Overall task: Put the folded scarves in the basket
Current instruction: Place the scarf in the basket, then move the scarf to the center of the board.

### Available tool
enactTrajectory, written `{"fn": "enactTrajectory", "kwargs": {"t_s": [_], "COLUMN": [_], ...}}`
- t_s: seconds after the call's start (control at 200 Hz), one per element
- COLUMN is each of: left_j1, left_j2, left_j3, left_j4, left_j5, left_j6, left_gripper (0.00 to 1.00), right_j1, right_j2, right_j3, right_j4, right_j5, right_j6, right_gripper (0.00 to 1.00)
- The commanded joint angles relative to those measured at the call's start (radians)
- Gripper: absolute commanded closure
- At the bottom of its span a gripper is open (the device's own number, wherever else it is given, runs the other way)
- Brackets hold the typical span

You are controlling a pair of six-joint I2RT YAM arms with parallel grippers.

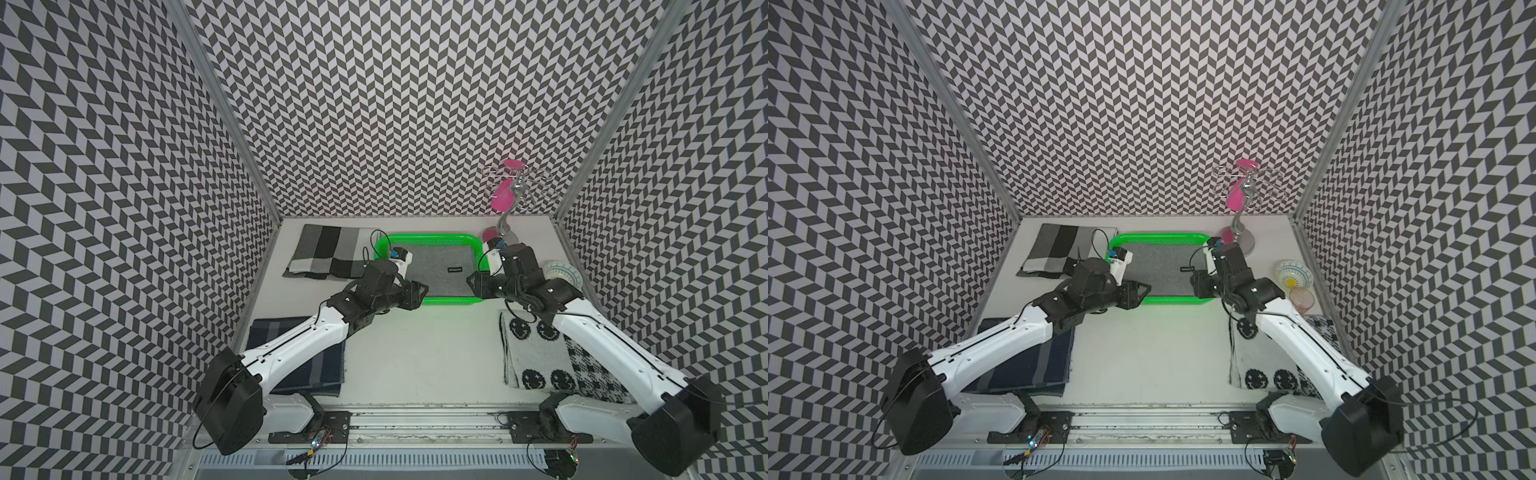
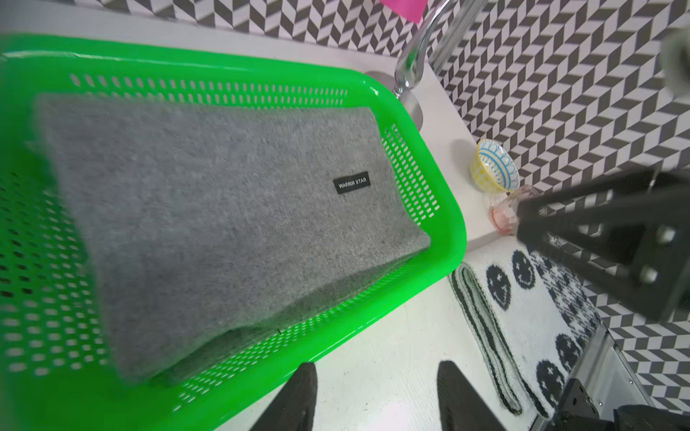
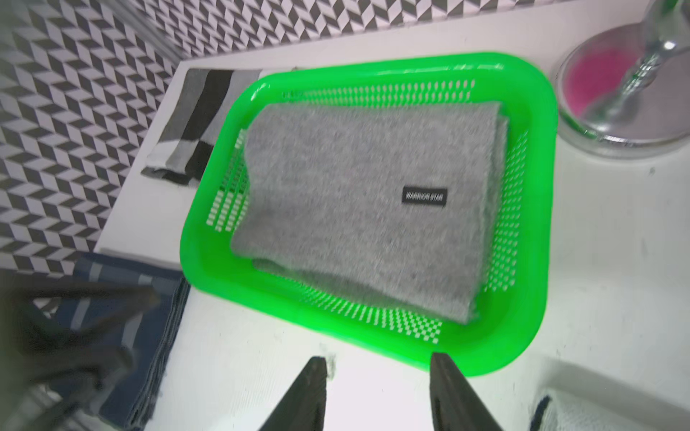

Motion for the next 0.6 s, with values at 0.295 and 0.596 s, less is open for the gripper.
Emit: {"fn": "enactTrajectory", "kwargs": {"t_s": [0.295, 0.596], "left_j1": [0.0, 0.0], "left_j2": [-0.152, -0.166], "left_j3": [-0.141, -0.206], "left_j4": [0.042, 0.085], "left_j5": [0.054, 0.111], "left_j6": [0.004, 0.006], "left_gripper": [0.42, 0.42], "right_j1": [0.071, 0.116], "right_j2": [-0.08, 0.087], "right_j3": [-0.255, -0.24], "right_j4": [-0.183, -0.274], "right_j5": [0.374, 0.482], "right_j6": [0.341, 0.447], "right_gripper": [0.46, 0.46]}}
